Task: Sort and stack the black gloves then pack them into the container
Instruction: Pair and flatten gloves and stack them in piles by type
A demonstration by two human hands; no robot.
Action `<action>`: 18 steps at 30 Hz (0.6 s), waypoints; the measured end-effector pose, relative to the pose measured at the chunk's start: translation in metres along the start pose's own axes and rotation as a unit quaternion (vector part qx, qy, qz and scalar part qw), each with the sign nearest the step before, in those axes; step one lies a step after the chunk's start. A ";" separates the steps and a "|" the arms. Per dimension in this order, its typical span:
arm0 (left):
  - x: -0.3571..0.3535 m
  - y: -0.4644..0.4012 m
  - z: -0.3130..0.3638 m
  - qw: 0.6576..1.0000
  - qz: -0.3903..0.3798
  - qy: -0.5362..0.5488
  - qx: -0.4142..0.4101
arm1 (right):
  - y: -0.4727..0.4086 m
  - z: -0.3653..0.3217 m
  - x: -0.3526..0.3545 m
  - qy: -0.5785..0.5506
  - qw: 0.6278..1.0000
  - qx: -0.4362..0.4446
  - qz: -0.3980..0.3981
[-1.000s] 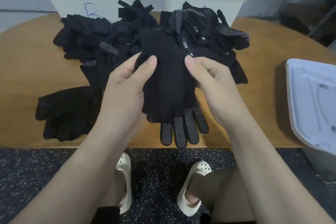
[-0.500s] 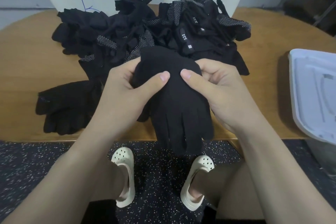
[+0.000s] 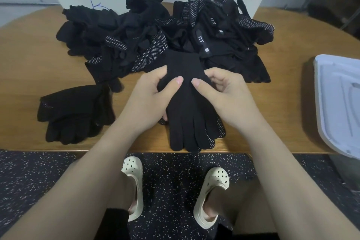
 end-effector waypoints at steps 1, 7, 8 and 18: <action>0.000 -0.001 -0.001 1.000 0.002 0.003 -0.001 | -0.001 0.000 0.000 -0.003 1.000 0.003 0.010; 0.003 -0.002 -0.009 0.999 0.029 0.036 0.024 | -0.004 0.006 0.003 -0.011 0.999 0.007 0.033; 0.005 -0.002 -0.010 0.998 0.035 0.037 0.030 | -0.005 0.008 0.003 -0.005 0.999 0.005 0.036; 0.018 -0.002 -0.025 0.994 0.066 -0.077 0.044 | -0.012 0.011 -0.002 0.068 0.997 0.010 0.033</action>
Point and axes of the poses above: each hand's wrist, its own y-axis away from the middle knuckle, its own x-axis out of the back of the hand, z = x × y, the point moved 4 cm from there along -y, towards the middle knuckle, and after that the axes turned 3 degrees about -z, right-handed, at the moved point
